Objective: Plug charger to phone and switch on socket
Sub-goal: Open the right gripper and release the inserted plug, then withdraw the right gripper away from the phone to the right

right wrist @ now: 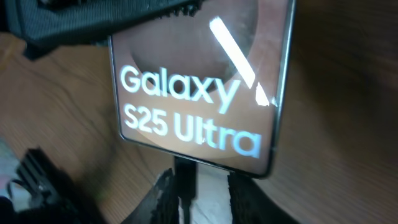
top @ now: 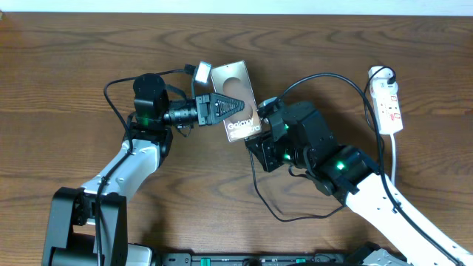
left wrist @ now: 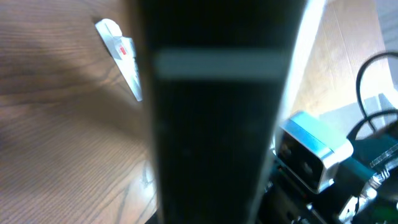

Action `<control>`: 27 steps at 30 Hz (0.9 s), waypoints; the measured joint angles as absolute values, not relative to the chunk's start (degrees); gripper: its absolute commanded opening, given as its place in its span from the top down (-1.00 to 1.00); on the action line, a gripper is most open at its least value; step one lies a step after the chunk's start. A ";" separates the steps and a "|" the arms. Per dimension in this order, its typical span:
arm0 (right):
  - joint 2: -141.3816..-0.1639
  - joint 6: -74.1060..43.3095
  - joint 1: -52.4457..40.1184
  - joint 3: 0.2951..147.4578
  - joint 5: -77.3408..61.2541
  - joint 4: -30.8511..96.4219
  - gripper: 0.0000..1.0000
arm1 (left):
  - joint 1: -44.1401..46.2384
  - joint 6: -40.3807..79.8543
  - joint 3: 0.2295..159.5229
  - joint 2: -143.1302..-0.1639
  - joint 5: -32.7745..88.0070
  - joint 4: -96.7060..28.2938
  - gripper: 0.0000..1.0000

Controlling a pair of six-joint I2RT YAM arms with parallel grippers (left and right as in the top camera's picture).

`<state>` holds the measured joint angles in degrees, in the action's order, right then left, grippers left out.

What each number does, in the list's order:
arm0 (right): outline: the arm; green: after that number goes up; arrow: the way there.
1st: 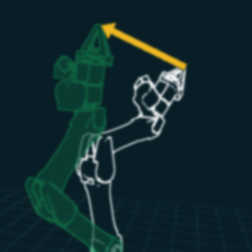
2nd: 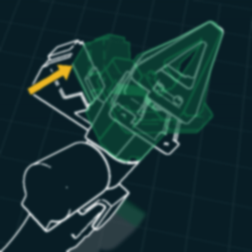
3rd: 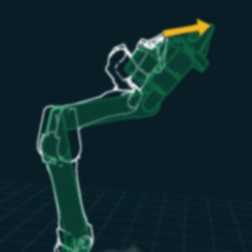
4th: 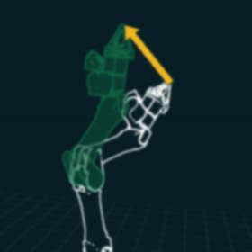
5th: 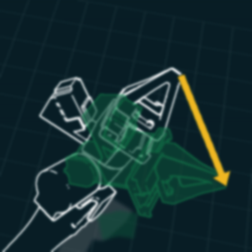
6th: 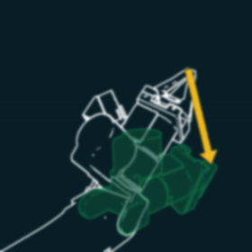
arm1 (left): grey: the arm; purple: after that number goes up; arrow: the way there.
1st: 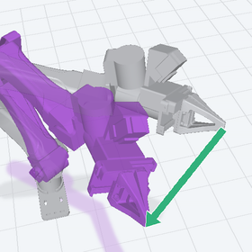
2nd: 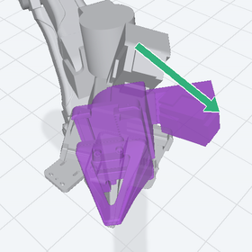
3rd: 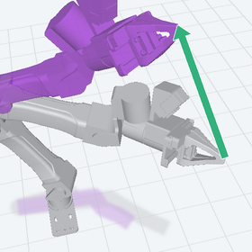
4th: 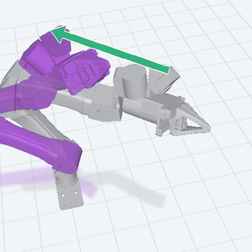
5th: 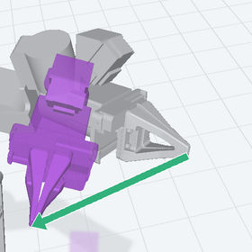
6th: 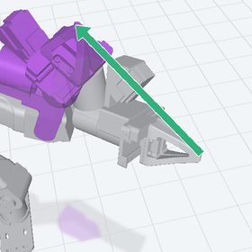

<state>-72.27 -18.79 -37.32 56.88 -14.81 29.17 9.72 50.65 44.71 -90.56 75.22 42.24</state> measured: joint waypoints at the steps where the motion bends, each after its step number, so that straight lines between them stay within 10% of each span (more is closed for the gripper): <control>1: -71.83 -18.87 -37.30 56.88 -14.50 30.00 0.16 | 9.72 49.52 44.71 -90.56 75.90 42.19 0.85; 17: -56.88 -18.83 -37.23 57.32 -3.84 46.22 -0.98 | 9.89 41.30 44.69 -90.56 78.28 42.09 0.86; 27: -58.00 -26.22 -37.26 57.32 -2.94 47.29 -0.98 | 9.89 44.71 44.69 -90.56 77.87 42.06 0.86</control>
